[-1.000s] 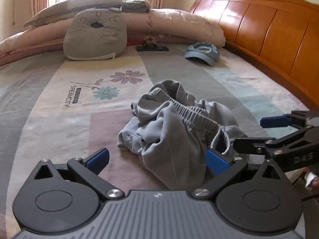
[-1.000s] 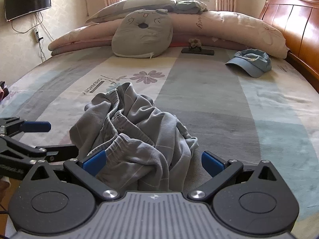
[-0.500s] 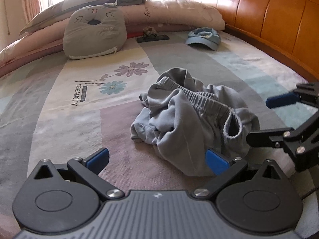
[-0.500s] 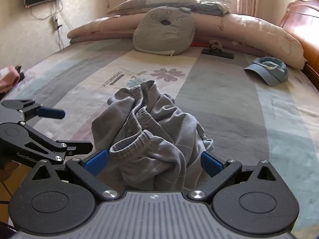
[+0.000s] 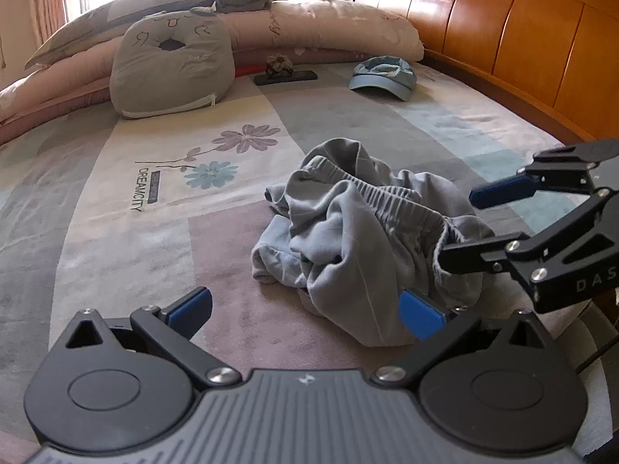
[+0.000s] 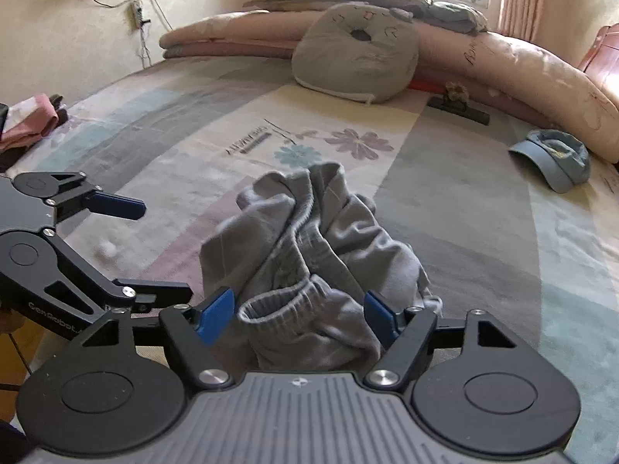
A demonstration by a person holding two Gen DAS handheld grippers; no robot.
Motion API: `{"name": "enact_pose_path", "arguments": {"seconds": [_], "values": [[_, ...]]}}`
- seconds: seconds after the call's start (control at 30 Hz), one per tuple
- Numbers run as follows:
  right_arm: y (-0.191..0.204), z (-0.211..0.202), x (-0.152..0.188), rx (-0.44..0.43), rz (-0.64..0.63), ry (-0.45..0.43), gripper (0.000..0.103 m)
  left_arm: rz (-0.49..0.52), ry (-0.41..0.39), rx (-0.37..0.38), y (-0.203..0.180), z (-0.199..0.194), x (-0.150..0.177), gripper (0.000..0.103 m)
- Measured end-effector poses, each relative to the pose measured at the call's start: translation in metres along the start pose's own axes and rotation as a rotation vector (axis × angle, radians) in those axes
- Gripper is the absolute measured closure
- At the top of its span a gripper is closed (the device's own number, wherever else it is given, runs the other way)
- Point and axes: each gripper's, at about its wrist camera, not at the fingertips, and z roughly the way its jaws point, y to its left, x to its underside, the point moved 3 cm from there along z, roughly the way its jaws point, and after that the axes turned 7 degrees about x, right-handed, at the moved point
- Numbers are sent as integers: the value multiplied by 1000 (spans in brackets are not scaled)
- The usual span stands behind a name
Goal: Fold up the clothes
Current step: 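Move the right tool down onto the sweatpants waistband and close it, then lift the waistband with the right tool and pull it across the bed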
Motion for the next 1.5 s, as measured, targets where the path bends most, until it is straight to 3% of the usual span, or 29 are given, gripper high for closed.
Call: {"name": "enact_pose_path", "arguments": {"seconds": [0.2, 0.37, 0.57, 0.7, 0.83, 0.93, 0.97, 1.0, 1.13, 1.5], "values": [[7, -2, -6, 5, -98, -17, 25, 14, 15, -4, -2, 5, -7, 1], [-7, 6, -11, -21, -45, 29, 25, -3, 26, 8, -1, 9, -10, 1], [-23, 8, -26, -96, -33, -4, 28, -32, 40, -5, 3, 18, -10, 1], [-23, 23, -38, -160, -100, 6, 42, -67, 61, -20, 7, 24, -7, 1], [-18, 49, -41, -209, -176, 48, 44, -91, 68, -18, 9, 25, -3, 1], [-10, 63, -39, -253, -237, 109, 60, -111, 65, -21, 12, 24, 0, 1], [-6, 63, -38, -262, -267, 117, 77, -116, 57, -16, 13, 23, 0, 1], [-3, 63, -37, -271, -298, 122, 80, -120, 49, -9, 14, 22, 0, 1], [-3, 52, -45, -234, -345, 71, 82, -113, 22, 32, 12, 20, -4, 1], [-79, 59, -84, 1, -186, 27, 83, -85, 3, 12, 9, 22, -15, 1]]}}
